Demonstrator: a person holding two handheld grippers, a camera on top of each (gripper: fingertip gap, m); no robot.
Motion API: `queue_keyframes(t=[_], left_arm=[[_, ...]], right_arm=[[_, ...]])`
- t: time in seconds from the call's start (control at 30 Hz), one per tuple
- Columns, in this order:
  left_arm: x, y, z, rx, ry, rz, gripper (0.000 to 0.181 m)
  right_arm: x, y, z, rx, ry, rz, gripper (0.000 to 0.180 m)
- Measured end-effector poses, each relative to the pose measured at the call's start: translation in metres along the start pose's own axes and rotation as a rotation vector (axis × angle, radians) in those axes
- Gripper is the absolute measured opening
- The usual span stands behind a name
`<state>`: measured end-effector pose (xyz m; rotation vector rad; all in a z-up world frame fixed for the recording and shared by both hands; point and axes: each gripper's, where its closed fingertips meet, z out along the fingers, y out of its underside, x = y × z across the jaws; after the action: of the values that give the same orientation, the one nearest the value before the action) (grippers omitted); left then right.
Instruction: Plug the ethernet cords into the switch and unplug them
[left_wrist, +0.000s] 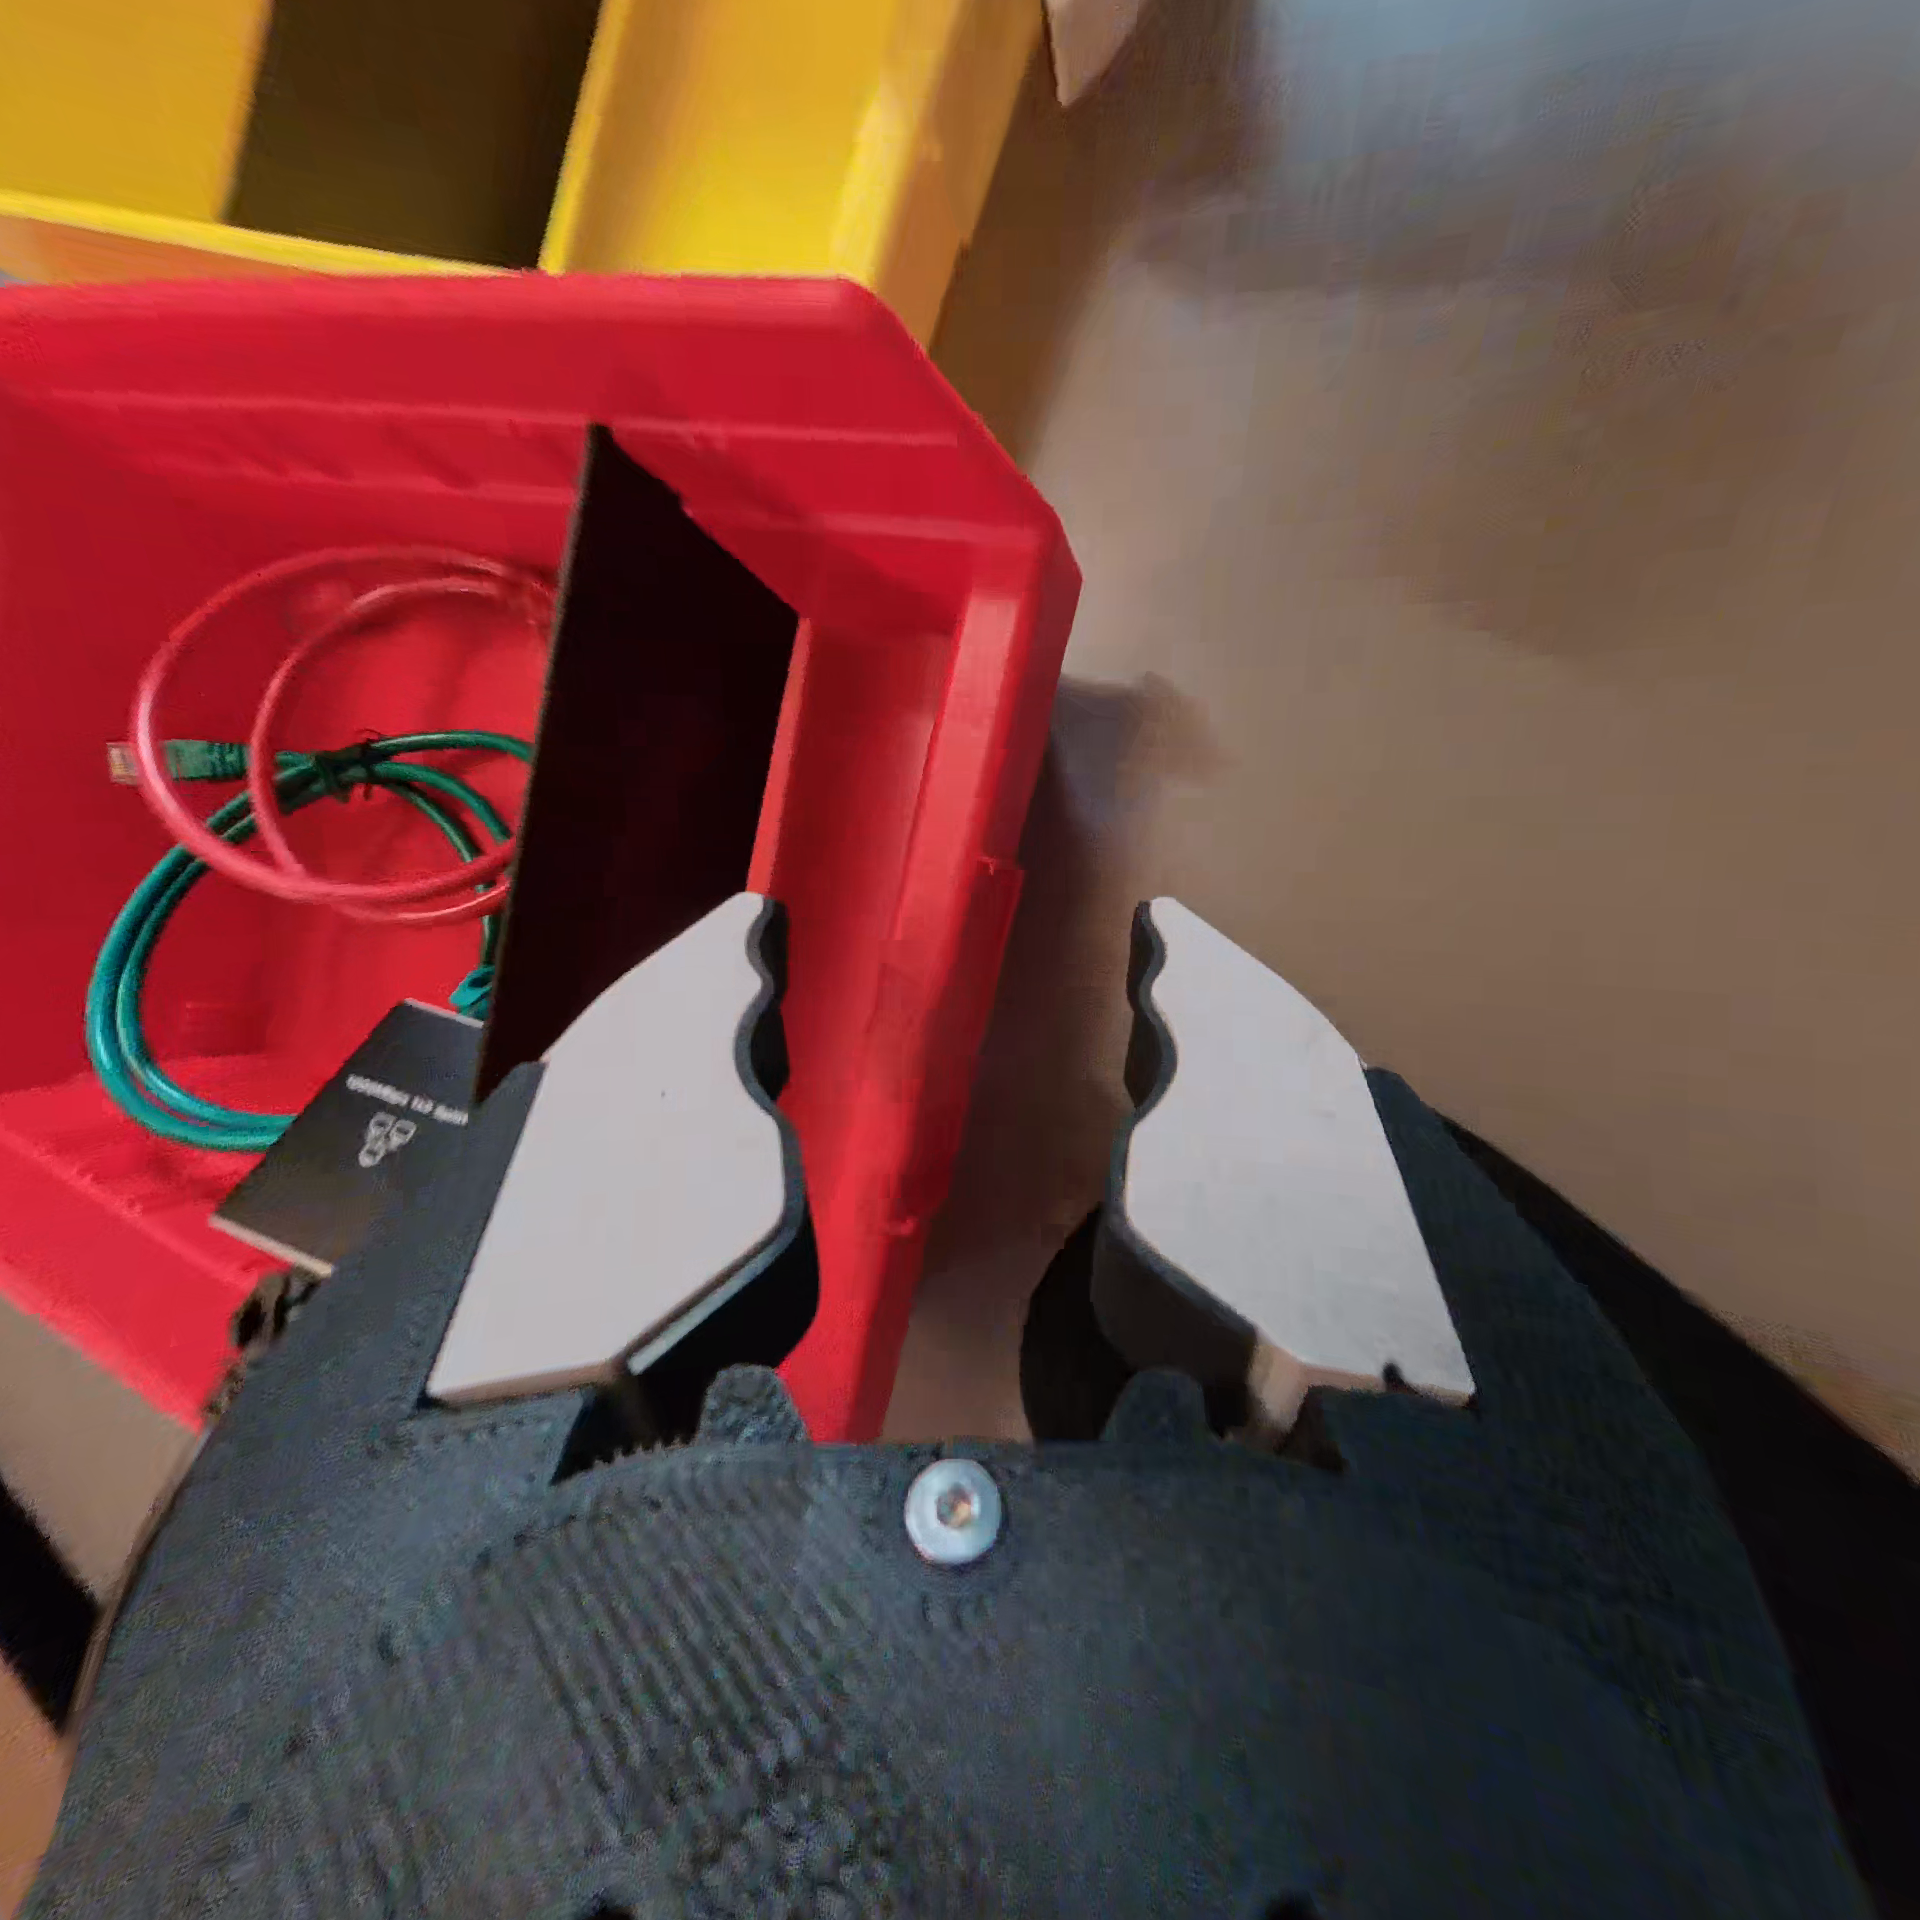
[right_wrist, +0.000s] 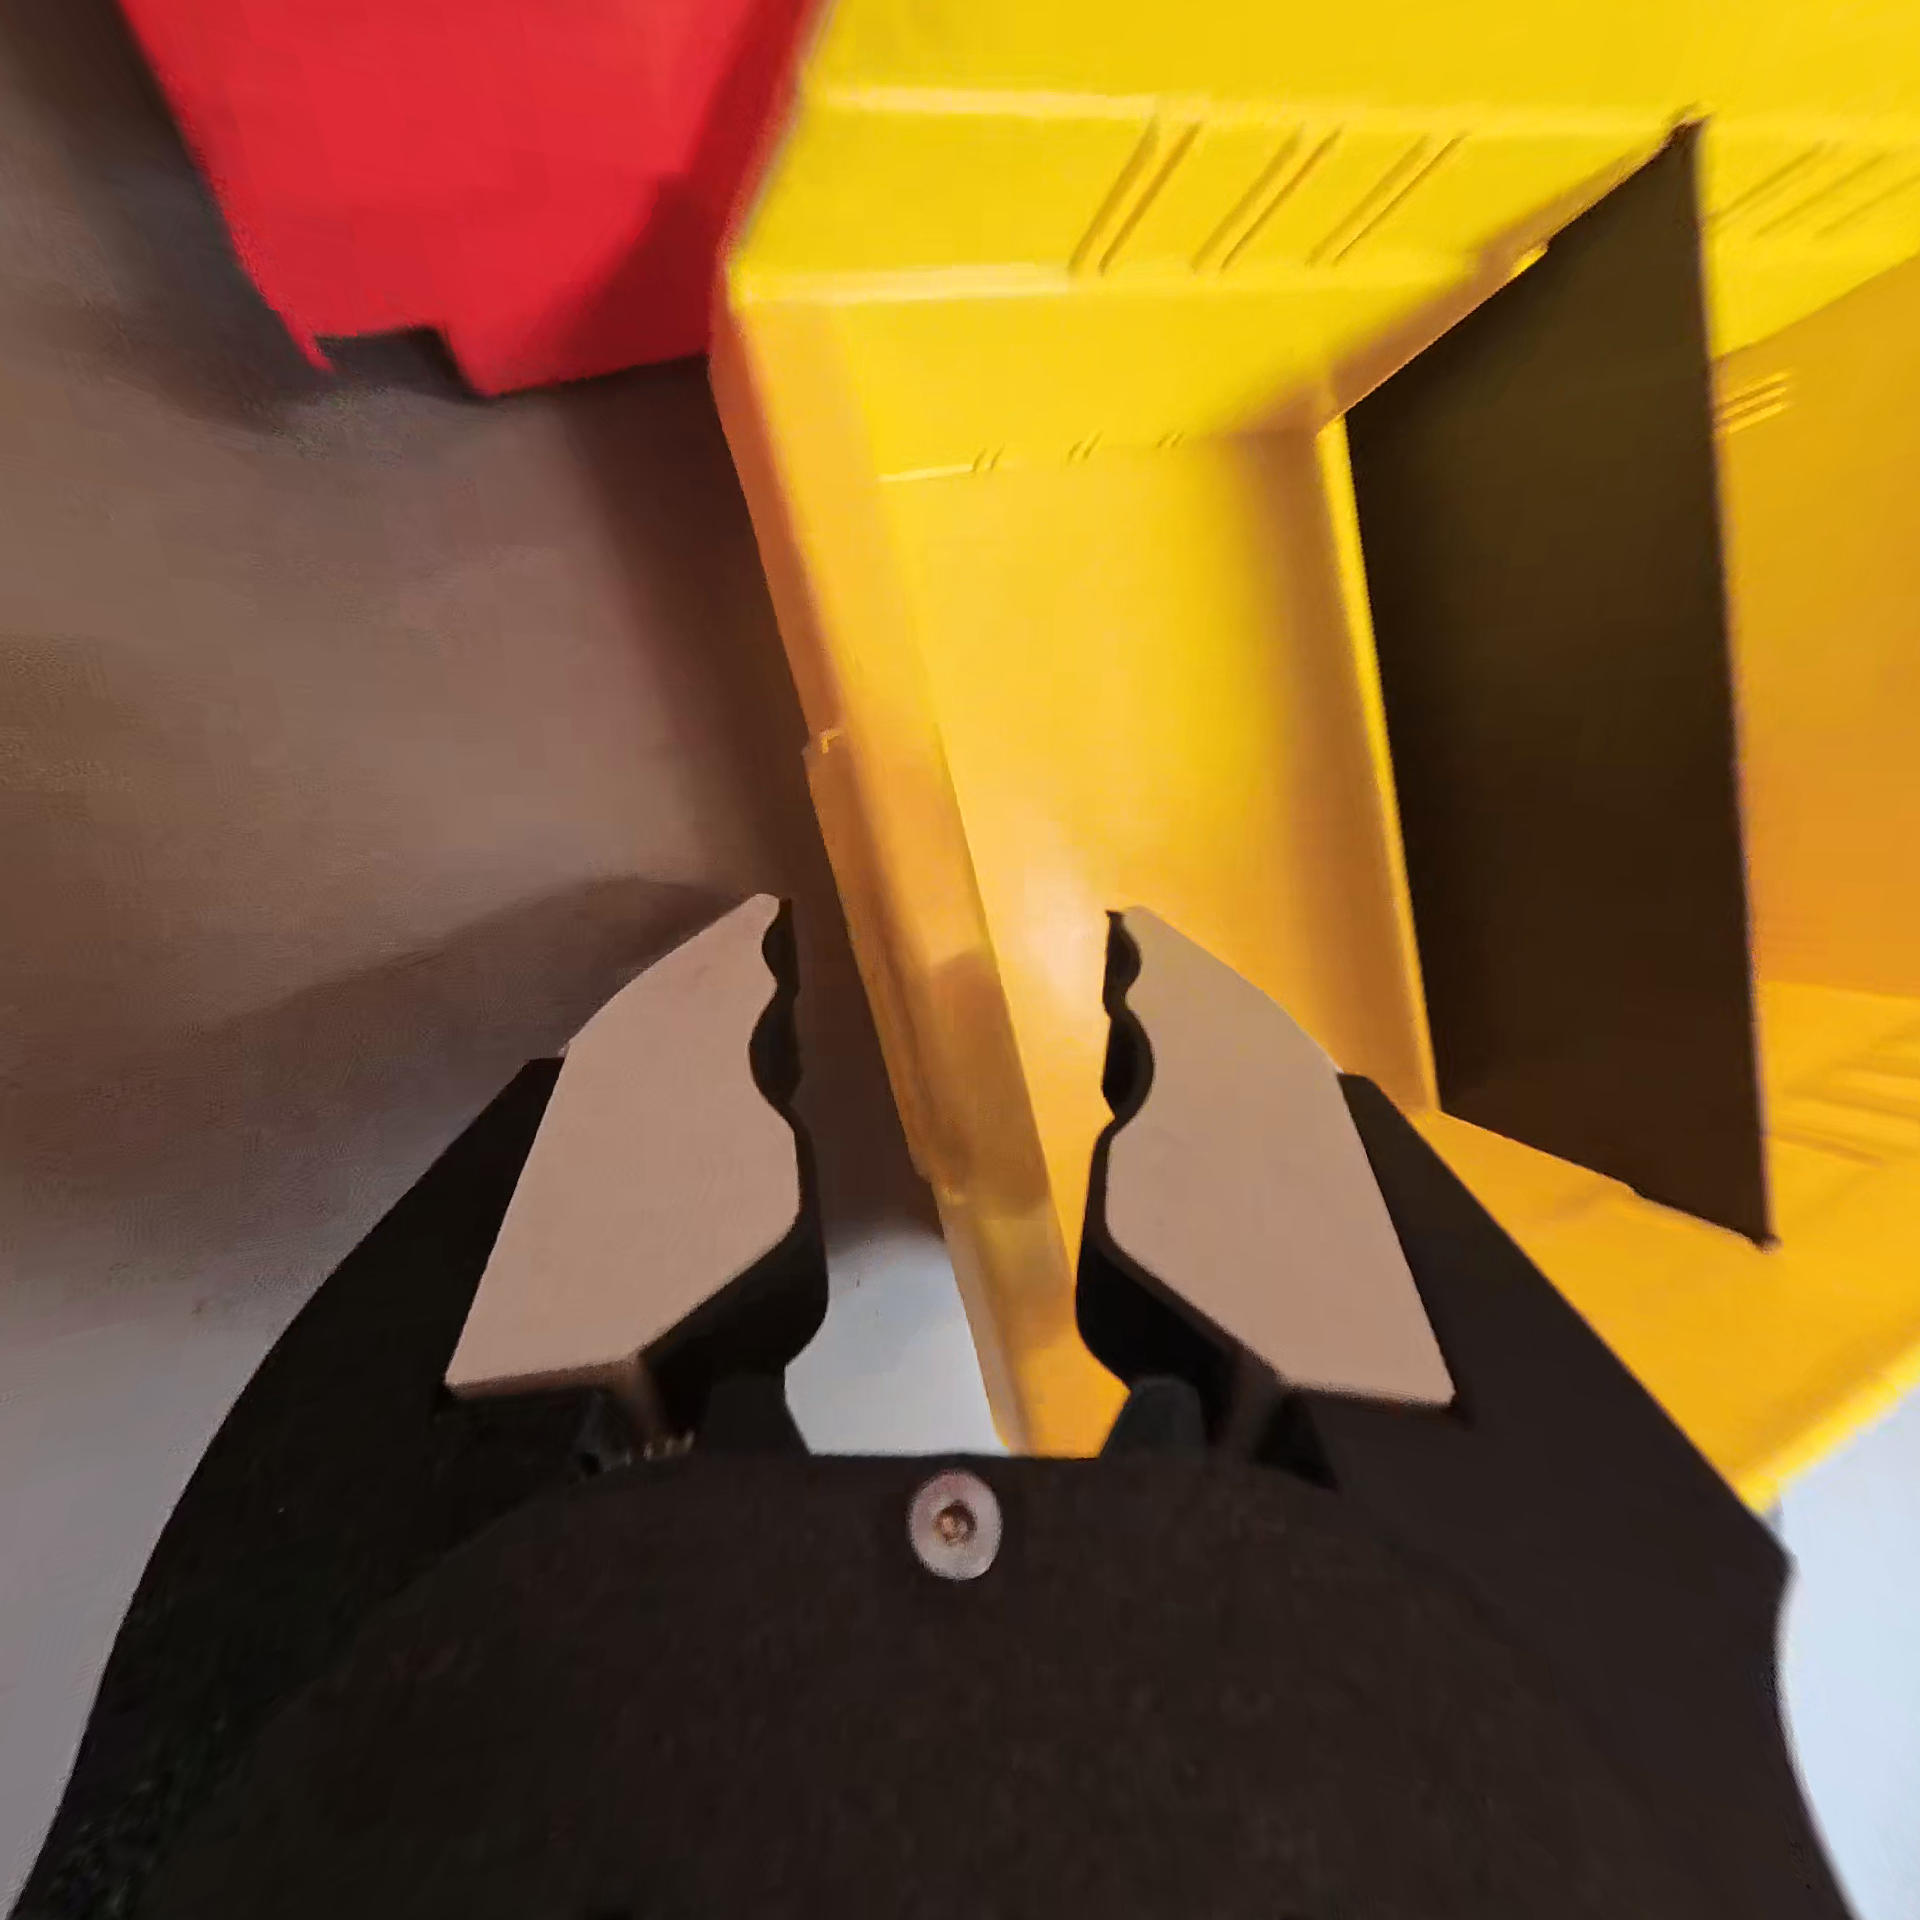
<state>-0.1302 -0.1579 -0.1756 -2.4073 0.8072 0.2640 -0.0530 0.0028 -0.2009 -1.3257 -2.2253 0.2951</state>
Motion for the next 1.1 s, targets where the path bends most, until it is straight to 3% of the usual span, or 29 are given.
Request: queue_keyframes(t=[0.03, 0.13, 0.3, 0.6, 0.83, 1.1], left_arm=[[-0.002, 0.005, 0.010, -0.058, -0.013, 0.037, 0.065], [-0.016, 0.025, 0.034, -0.211, -0.073, 0.125, 0.063], [-0.003, 0.030, 0.045, -0.175, 0.038, 0.079, 0.032], [-0.013, 0.022, 0.052, -0.072, -0.016, 0.046, 0.033], [-0.046, 0.020, 0.067, -0.066, -0.050, 0.019, 0.032], [-0.088, 0.017, 0.088, -0.065, -0.067, 0.005, 0.033]], right_arm=[[-0.002, 0.003, 0.008, -0.025, -0.011, -0.004, 0.048], [-0.004, 0.008, 0.016, -0.041, 0.010, -0.024, 0.038], [-0.022, 0.031, -0.008, -0.033, 0.038, -0.004, 0.034], [-0.024, 0.126, -0.059, -0.096, 0.211, 0.209, 0.030], [0.022, 0.194, -0.080, -0.153, 0.323, 0.216, 0.030], [0.083, 0.232, -0.074, -0.185, 0.345, 0.253, 0.034]])
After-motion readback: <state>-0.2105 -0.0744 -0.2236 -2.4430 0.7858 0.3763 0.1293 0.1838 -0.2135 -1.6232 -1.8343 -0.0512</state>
